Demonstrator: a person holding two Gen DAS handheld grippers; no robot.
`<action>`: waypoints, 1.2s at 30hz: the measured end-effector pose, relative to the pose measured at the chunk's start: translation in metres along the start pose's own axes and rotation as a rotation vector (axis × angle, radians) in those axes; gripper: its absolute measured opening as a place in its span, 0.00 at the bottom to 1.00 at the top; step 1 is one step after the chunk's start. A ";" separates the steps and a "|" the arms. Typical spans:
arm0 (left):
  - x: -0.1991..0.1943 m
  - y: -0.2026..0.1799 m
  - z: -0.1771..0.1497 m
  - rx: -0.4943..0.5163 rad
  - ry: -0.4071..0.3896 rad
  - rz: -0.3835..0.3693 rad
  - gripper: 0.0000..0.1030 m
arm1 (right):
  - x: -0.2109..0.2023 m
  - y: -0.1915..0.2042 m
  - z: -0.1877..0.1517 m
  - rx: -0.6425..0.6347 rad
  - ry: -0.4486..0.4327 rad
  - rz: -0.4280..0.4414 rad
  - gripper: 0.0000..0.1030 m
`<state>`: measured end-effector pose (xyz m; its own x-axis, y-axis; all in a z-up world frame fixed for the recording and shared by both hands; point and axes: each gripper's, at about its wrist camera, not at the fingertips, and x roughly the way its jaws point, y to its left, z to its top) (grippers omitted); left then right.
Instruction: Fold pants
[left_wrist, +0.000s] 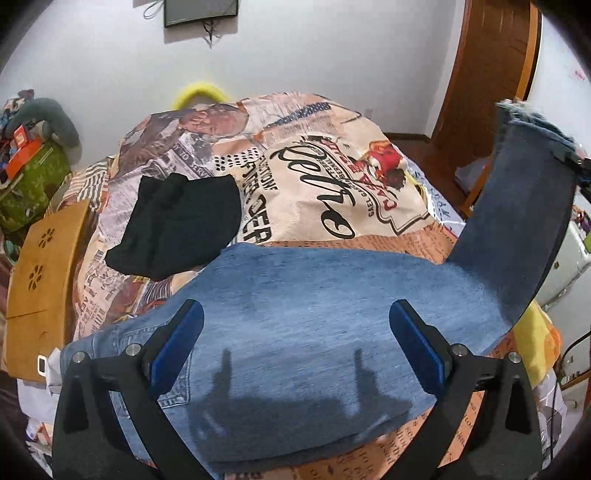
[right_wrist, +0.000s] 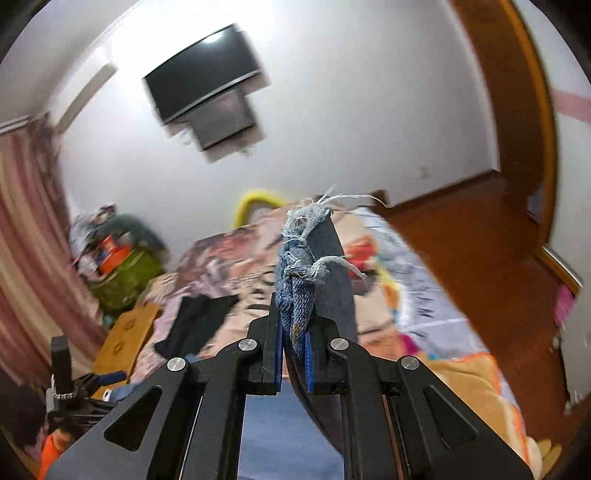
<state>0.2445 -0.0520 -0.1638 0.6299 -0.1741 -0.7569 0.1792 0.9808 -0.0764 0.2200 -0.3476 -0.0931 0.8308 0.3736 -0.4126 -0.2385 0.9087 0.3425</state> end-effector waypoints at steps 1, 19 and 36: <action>-0.003 0.004 -0.001 -0.007 -0.006 0.001 0.99 | 0.008 0.010 -0.003 -0.011 0.013 0.020 0.08; -0.021 0.061 -0.025 -0.131 -0.039 0.059 0.99 | 0.143 0.111 -0.138 -0.186 0.504 0.173 0.09; -0.008 0.031 -0.003 -0.061 -0.033 0.082 0.99 | 0.108 0.090 -0.112 -0.230 0.484 0.161 0.52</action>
<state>0.2423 -0.0204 -0.1622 0.6651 -0.0943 -0.7408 0.0798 0.9953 -0.0551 0.2320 -0.2046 -0.2015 0.4616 0.5047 -0.7296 -0.4923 0.8299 0.2625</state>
